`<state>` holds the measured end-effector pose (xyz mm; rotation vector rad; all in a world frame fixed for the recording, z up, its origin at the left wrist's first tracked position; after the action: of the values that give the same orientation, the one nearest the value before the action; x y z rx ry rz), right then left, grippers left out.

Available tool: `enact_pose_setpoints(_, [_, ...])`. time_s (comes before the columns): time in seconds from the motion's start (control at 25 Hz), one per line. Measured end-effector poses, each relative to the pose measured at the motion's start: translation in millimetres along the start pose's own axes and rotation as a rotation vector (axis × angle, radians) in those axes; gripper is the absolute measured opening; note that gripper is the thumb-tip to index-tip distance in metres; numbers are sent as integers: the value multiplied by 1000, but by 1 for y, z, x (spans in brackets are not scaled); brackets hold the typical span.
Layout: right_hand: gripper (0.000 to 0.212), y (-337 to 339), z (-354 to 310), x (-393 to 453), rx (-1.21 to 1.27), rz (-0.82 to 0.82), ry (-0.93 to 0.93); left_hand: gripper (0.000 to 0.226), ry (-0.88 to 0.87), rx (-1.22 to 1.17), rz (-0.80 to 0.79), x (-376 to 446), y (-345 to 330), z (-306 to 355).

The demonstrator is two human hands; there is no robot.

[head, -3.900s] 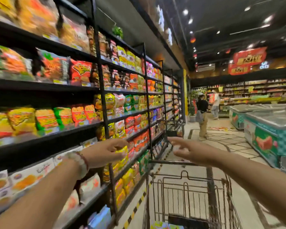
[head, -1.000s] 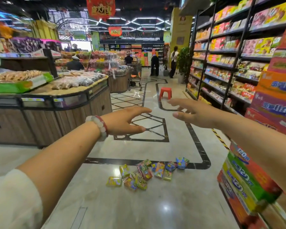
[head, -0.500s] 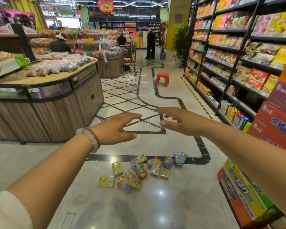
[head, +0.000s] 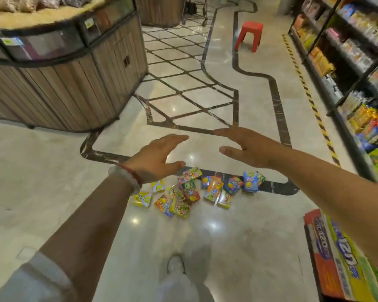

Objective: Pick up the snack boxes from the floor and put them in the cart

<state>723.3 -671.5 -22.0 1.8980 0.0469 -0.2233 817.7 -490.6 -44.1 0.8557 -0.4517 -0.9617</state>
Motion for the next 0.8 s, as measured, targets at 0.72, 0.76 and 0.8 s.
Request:
enact_pose_setpoints(0.72, [58,-358,218,248,237,-208,-145,77,214,-113,-154,154,-295,-325])
enact_pose_setpoints(0.76, [58,-390,230,254,245,-217,-154,78,232,-129,-154,153,-325,-345])
enact_pose_setpoints(0.8, [58,-420,241,259,251,-220,-155,79,258,-139,-153,152,-352,-364])
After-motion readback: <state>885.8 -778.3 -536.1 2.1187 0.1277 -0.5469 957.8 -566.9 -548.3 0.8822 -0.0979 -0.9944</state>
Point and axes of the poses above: each hand's wrist, its own x-axis towards the middle knuckle, its own y-axis out of the back of the hand, z = x × y, the point moved 6 cm from there along x, towards the middle knuckle, and after that the axes turned 5 degrees about -x, right-handed, at the moved point
